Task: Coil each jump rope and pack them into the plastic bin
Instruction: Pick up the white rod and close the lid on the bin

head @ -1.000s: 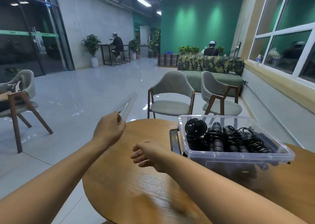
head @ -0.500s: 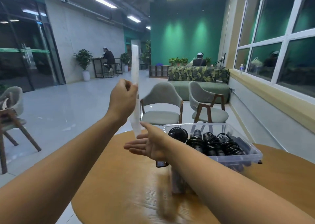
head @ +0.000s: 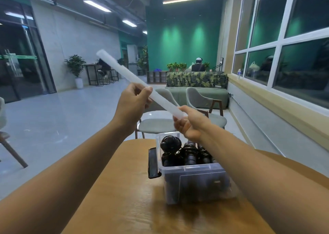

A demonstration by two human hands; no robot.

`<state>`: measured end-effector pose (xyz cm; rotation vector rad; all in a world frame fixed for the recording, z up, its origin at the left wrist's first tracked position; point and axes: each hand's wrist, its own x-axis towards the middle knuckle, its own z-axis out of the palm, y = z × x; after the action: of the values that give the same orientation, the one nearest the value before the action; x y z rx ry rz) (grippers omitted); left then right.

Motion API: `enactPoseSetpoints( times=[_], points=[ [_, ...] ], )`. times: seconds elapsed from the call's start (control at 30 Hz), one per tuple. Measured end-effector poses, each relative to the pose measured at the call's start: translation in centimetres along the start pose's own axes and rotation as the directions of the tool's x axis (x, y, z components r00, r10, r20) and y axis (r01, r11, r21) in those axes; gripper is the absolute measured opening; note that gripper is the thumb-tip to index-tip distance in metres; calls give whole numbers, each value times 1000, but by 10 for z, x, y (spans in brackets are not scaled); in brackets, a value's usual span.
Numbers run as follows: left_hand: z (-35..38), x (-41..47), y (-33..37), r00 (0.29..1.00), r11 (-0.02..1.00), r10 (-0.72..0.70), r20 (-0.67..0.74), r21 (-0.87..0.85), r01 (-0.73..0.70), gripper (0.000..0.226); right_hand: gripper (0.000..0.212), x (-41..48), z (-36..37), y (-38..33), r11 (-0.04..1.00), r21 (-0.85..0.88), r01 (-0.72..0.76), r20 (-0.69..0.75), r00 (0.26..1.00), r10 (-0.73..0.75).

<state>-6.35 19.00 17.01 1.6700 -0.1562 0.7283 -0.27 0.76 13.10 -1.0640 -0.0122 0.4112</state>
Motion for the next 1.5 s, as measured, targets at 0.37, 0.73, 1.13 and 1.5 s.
enactPoseSetpoints(
  times=[0.37, 0.73, 1.13, 1.5],
  points=[
    [1, 0, -54, 915, 882, -401, -41, -289, 374, 38, 15, -22, -121, -57, 894, -444, 61, -240, 953, -184],
    [13, 0, -124, 738, 717, -672, 63, 304, 627, 56, 24, -17, -187, -62, 699, -712, -60, -297, 929, -223],
    [34, -45, -127, 794, 650, -591, 145, 668, 362, 38, 25, -22, -211, -40, 178, -975, -133, -183, 936, -301],
    [41, -46, -123, 783, 476, -608, 134, 851, 224, 50, 43, -16, -210, -42, -150, -967, -207, -165, 953, -253]
  ],
)
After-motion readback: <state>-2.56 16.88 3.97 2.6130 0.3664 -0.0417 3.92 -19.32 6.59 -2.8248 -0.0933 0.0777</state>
